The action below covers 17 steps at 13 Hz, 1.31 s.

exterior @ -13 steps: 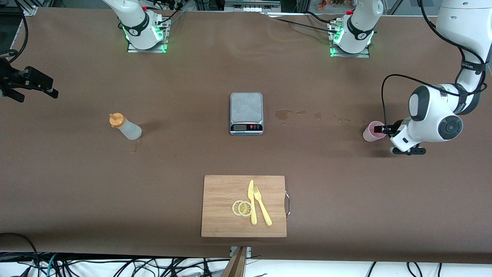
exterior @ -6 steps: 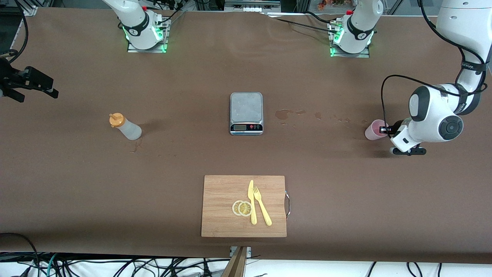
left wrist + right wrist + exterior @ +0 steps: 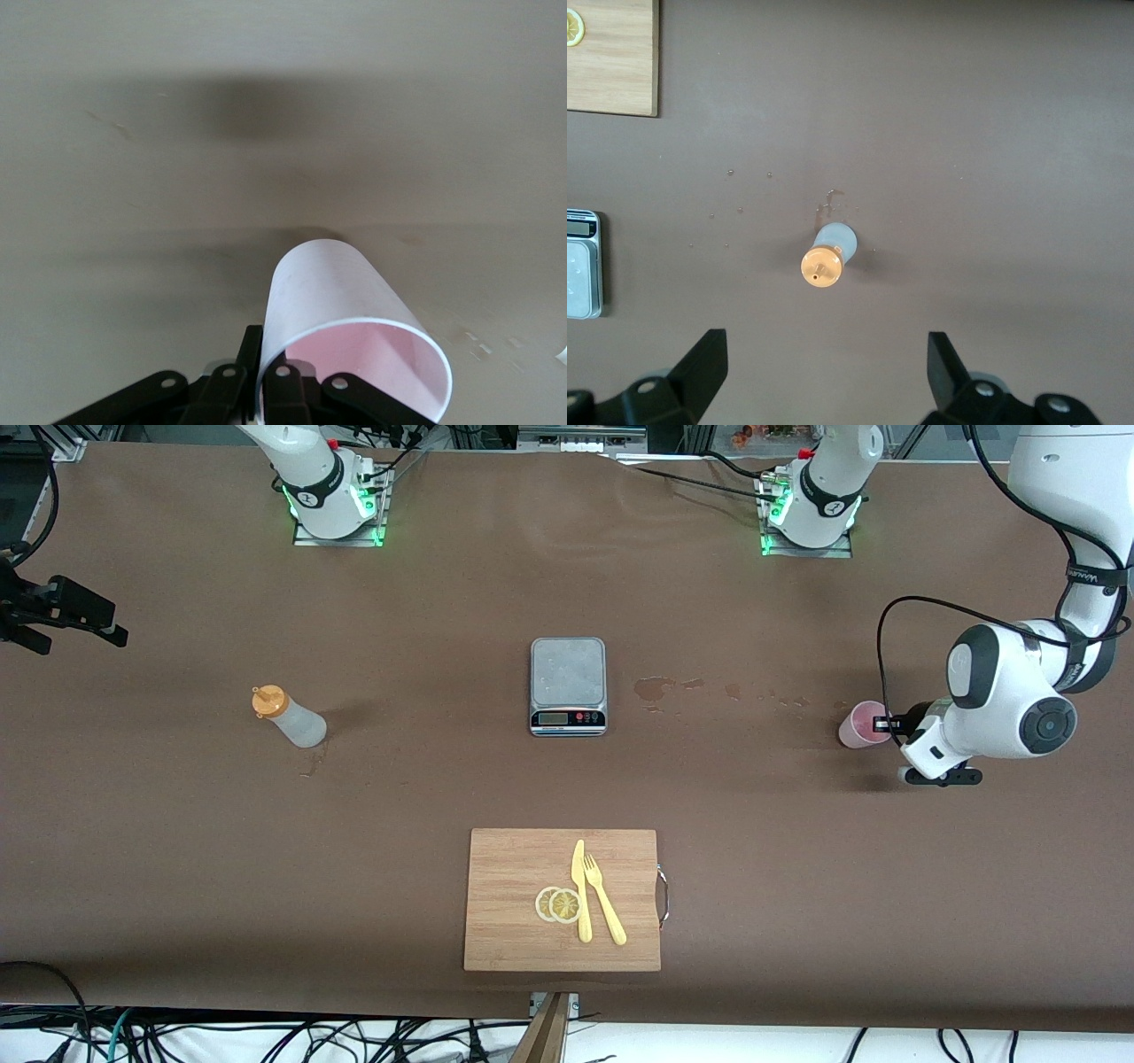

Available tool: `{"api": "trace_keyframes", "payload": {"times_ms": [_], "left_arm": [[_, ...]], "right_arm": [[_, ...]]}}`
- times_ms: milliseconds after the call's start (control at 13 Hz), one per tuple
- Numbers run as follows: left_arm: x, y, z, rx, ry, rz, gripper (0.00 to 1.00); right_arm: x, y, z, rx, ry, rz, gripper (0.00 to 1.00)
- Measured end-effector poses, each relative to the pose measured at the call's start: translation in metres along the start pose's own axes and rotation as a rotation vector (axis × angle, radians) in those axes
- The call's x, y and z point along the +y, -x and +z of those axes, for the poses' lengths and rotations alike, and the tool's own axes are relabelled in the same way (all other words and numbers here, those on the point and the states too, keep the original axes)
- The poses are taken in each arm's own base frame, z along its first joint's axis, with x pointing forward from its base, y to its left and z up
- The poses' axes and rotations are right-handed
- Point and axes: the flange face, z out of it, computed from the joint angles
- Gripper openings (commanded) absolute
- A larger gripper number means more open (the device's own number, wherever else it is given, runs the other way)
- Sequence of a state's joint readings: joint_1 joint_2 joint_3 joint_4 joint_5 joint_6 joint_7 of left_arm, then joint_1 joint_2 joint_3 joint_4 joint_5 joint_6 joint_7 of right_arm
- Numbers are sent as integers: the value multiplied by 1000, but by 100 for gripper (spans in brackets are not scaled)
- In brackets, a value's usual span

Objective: Add sauce to pink cup with both arms
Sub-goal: 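Carry the pink cup with the left gripper onto the scale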

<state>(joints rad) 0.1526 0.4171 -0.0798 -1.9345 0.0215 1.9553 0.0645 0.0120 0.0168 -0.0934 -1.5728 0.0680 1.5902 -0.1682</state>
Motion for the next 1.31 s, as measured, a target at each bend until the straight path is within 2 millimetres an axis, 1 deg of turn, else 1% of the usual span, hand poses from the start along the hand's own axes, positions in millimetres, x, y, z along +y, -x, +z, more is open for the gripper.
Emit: {"api": "trace_keyframes", "payload": {"times_ms": [154, 385, 538, 846, 1000, 1077, 1154, 1308], "left_arm": [[43, -4, -31, -16, 11, 52, 0], [118, -2, -57, -21, 43, 144, 0], [175, 7, -70, -42, 68, 177, 0], [285, 36, -92, -42, 96, 131, 0], [332, 54, -98, -49, 126, 80, 0], [353, 63, -97, -54, 129, 56, 0], [370, 69, -93, -51, 124, 32, 0], [392, 69, -80, -43, 140, -16, 0]], "right_arm": [[0, 0, 0, 0, 0, 0, 100], [1, 0, 0, 0, 0, 2, 100], [2, 0, 0, 0, 0, 3, 100], [3, 0, 0, 0, 0, 5, 100], [6, 1, 0, 0, 0, 10, 100], [10, 1, 0, -1, 0, 18, 100], [15, 2, 0, -2, 0, 25, 100], [18, 2, 2, -5, 0, 31, 100]]}}
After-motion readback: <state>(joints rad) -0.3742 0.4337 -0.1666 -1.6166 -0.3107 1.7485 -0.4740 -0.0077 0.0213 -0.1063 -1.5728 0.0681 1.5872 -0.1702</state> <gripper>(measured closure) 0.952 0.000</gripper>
